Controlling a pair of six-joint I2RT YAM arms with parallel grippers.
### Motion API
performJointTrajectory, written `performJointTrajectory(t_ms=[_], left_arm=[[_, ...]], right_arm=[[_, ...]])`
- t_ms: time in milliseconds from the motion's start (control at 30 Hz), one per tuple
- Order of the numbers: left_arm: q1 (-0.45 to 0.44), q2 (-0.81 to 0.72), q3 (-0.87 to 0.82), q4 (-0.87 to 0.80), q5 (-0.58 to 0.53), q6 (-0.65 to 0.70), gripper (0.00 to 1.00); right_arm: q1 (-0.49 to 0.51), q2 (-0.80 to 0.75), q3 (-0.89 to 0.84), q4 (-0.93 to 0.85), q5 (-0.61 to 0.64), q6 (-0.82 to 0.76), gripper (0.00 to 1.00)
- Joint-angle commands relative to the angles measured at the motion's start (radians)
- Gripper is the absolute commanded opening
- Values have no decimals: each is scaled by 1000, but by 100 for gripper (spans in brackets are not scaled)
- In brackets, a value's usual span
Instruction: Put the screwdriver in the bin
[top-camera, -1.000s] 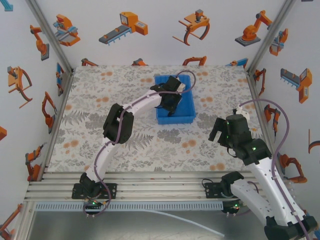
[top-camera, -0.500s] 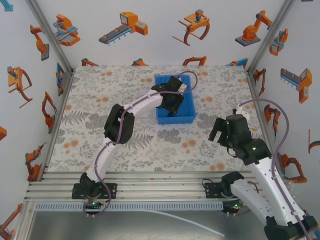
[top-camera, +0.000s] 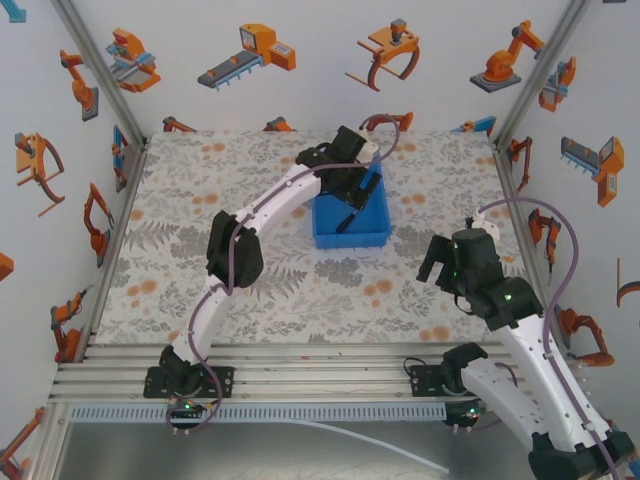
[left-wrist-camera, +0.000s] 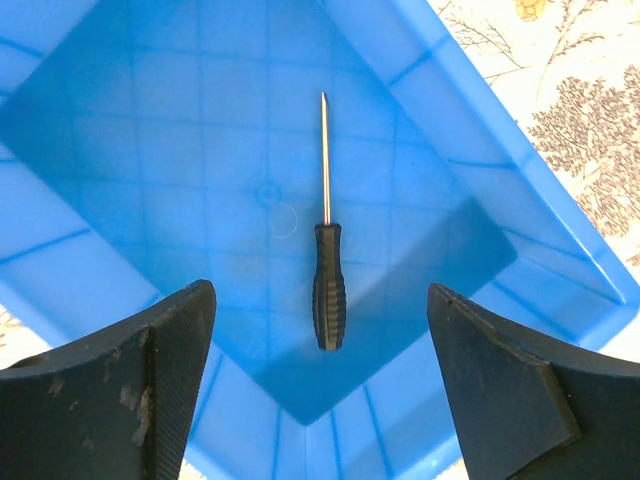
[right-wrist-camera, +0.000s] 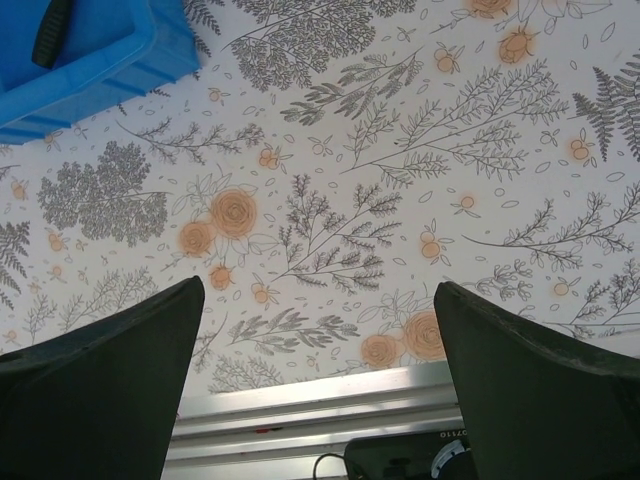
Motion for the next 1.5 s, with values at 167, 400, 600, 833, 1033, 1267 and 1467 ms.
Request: performJointTrajectory(t_ms=[167,400,600,833,1033,1267,1467], left_arm=[[67,-231,-28,-130,-9,28,95],[258,-477,-309,-88,68,-65,98],[450,-766,-767,179,73,-103,97],[605,-1014,-1245,517,65,-85,97],[762,-1046,-1499,753,119,-78,97],[840,-1043,-1758,1086,127,-2,97],[859,-1014,-1886,1317,129,-69,97]], right_arm=[[5,81,68,68,125,-142,99],[-94,182,109,194,38,-166,99],[-262,248,80,342,-124,-207,99],[-363,314,-63,625,-115,-295,99],[-378,337,-218,865,-15,-397,99],[-388,347,-387,1148,40,-406,99],[-390,414,-491,1352,51,-435,99]])
